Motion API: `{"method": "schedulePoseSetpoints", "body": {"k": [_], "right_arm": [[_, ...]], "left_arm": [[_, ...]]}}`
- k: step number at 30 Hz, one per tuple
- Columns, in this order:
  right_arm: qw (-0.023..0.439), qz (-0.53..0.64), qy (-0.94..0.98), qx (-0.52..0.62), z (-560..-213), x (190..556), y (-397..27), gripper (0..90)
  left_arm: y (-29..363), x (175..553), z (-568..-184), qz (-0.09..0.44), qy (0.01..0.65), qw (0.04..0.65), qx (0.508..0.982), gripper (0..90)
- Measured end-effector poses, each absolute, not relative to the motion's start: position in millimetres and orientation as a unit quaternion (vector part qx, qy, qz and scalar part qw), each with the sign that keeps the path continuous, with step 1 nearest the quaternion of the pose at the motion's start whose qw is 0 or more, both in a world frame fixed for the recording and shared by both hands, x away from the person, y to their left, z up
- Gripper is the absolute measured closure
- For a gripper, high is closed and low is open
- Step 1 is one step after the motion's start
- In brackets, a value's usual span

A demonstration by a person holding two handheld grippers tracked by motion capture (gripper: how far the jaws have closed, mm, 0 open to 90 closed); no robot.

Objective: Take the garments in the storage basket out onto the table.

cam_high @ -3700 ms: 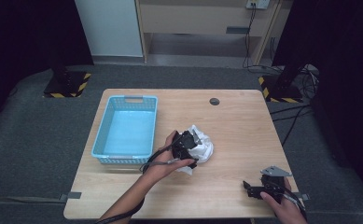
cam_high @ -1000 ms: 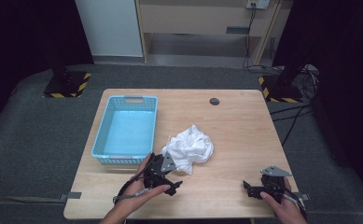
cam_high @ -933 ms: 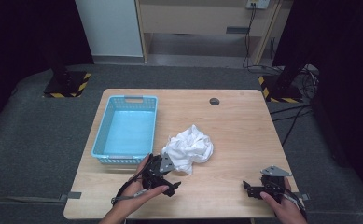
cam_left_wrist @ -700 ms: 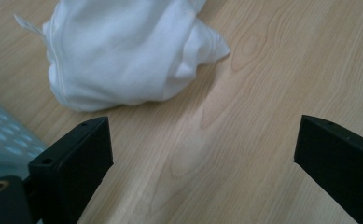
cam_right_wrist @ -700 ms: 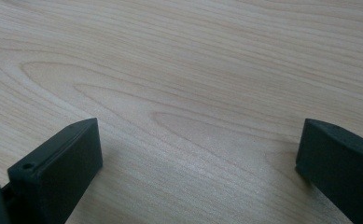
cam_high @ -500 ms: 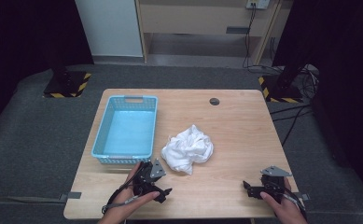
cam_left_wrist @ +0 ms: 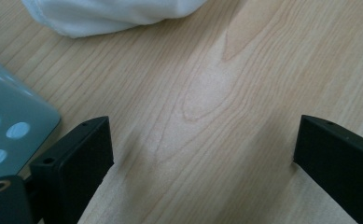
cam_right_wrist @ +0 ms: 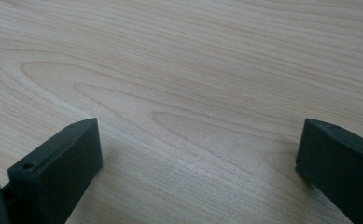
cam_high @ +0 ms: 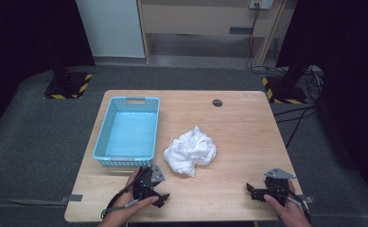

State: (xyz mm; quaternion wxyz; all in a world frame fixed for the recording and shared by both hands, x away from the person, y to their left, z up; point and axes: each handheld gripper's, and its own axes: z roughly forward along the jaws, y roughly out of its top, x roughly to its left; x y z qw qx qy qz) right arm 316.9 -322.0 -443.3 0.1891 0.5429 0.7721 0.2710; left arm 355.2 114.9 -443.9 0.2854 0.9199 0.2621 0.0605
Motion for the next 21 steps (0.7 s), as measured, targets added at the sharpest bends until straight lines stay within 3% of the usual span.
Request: {"method": "schedulePoseSetpoints", "body": {"k": [10, 21], "right_arm": [[0.189, 0.271, 0.772, 0.543, -443, 317, -322, 0.2], [0.189, 0.271, 0.772, 0.543, -443, 317, -322, 0.3]], "left_arm": [[123, 361, -453, 0.034, 0.284, 0.313, 0.906, 0.2], [131, 358, -459, 0.040, 0.271, 0.347, 0.897, 0.0]]}}
